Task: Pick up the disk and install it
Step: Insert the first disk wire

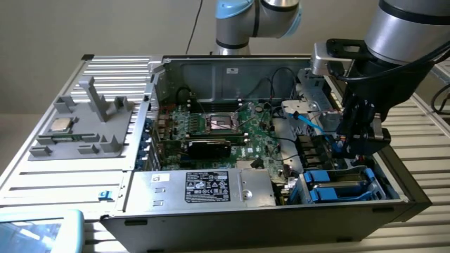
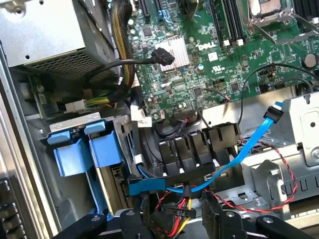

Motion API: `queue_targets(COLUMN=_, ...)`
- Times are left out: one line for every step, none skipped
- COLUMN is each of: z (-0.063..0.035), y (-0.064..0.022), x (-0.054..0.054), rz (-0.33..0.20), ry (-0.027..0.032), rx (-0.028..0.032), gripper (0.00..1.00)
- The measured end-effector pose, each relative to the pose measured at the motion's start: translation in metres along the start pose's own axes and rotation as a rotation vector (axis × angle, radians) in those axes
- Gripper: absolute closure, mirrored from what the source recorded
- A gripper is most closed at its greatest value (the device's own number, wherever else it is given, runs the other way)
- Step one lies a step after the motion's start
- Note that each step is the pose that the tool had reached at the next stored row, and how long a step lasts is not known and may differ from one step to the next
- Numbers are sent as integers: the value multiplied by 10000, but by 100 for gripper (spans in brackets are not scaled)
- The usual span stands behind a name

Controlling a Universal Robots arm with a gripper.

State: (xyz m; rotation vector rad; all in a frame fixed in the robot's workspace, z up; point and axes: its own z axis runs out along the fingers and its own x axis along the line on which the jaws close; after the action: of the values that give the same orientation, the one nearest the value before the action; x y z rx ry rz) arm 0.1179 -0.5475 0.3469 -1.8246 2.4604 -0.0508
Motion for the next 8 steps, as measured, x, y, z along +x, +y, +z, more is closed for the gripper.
queue_targets(z=2, y=1, x=0, rz=86, ry=-15, rx=-3, gripper=46)
queue_targets(z=2, y=2, x=0, rz=171, ry=-28, rx=-3, gripper=46)
queue_targets(z=3, y=3, x=1, rz=254, ry=-36, rx=1, gripper=46)
queue_targets(z=4, y=3, x=1, rz=340, ry=-37, rx=4, gripper=46)
queue_targets(z=7, y=4, x=1, rz=417, ry=-37, rx=7, gripper=46)
queue_targets(z=8, y=4, x=1, rz=479, ry=-34, rx=10, gripper=46)
queue_targets(z=9, y=5, x=-2, rz=525, ry=-29, rx=12, gripper=46)
queue_targets(z=10, y=7, x=-7, rz=561, ry=-27, rx=14, gripper=46)
